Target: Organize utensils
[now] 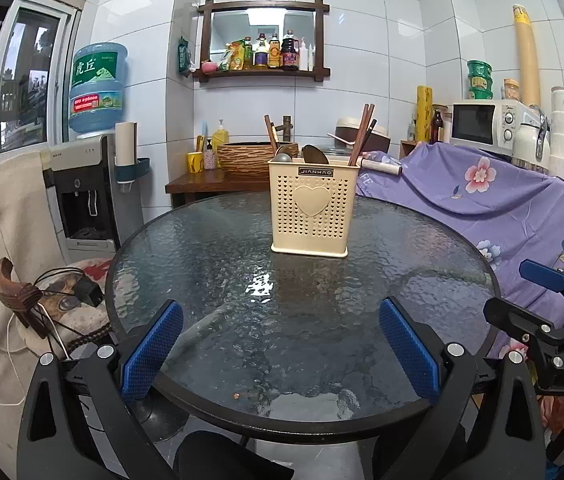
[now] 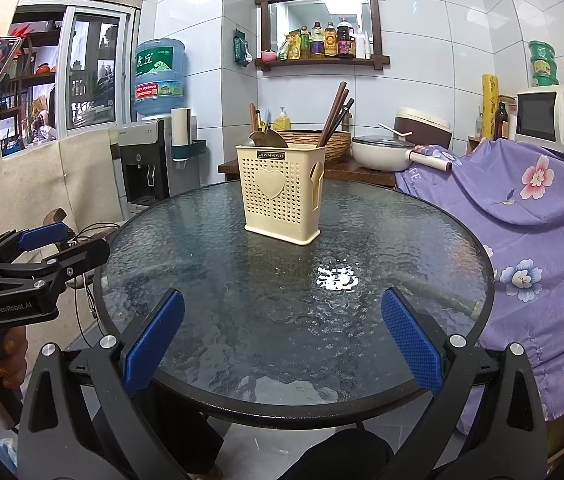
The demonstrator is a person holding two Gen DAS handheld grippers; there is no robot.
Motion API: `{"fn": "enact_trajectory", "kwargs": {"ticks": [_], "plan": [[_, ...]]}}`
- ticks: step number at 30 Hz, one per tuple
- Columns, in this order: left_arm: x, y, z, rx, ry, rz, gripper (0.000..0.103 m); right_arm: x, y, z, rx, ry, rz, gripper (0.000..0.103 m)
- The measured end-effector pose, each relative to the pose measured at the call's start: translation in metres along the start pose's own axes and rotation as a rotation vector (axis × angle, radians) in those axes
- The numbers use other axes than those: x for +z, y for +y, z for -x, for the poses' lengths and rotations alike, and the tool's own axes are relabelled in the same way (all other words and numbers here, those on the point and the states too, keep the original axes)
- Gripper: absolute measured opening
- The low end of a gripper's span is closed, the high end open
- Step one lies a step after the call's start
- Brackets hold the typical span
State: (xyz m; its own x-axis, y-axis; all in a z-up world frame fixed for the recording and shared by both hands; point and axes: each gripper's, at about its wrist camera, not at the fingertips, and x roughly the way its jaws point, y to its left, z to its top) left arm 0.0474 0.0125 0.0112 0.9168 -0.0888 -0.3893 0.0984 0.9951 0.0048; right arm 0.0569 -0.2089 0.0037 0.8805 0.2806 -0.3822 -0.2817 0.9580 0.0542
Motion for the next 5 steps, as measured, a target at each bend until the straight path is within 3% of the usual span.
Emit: {"fn": "enact_trajectory", "kwargs": {"ticks": [5], "plan": [[-0.0005,0.0002,-0.0002,-0.005,0.004,0.005,0.096,-0.0002,-0.0003,-0.0003,0.0,0.001,0.0,0.097]]}}
